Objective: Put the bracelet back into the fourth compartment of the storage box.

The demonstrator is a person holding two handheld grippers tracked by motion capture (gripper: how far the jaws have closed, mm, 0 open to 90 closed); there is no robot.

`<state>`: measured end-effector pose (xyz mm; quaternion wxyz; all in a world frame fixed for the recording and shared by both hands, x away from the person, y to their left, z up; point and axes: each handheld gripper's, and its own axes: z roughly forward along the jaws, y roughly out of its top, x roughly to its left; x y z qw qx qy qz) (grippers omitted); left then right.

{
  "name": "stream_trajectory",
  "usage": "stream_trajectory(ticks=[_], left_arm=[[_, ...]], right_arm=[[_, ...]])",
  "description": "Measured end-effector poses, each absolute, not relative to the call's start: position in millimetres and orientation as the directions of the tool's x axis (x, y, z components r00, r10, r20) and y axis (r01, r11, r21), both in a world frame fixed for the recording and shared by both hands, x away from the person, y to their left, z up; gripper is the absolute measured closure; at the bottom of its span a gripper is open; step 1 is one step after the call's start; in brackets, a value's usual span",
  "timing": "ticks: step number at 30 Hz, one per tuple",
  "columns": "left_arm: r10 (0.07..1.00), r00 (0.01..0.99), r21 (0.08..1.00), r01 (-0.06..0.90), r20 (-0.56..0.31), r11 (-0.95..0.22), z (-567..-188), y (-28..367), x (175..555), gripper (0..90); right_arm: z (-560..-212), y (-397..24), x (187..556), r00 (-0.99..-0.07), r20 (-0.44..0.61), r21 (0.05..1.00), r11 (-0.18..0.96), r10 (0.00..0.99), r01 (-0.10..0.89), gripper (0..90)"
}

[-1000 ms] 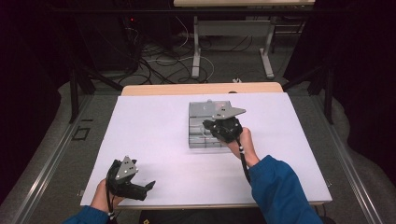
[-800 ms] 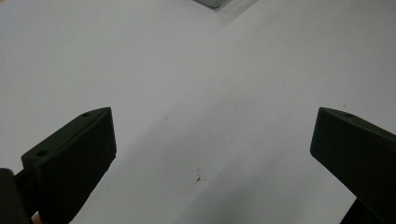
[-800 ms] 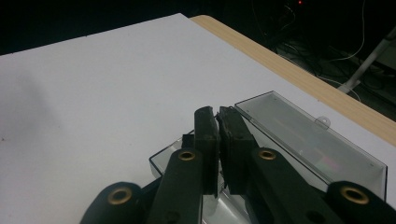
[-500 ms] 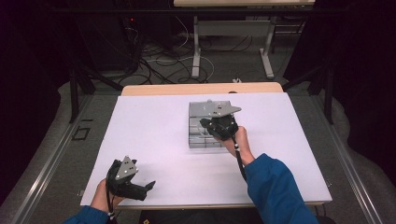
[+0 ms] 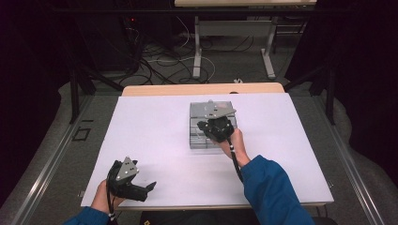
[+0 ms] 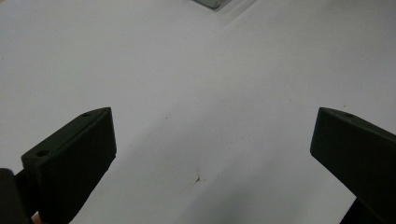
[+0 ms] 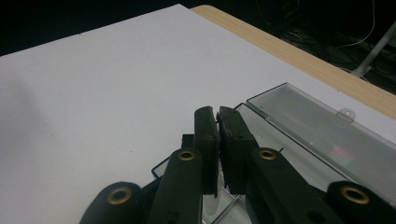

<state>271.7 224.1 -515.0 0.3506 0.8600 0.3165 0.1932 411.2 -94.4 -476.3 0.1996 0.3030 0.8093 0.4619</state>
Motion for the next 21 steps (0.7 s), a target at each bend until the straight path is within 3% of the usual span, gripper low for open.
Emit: stream_trajectory(ticks=[21], left_arm=[[0.679, 0.725, 0.726, 0.408, 0.110, -0.553, -515.1, 224.1, 271.8, 0.2]], right_arm=[[-492.1, -86.0, 416.0, -0.730, -0.010, 0.845, 0.396, 0.683, 0.359, 86.5]])
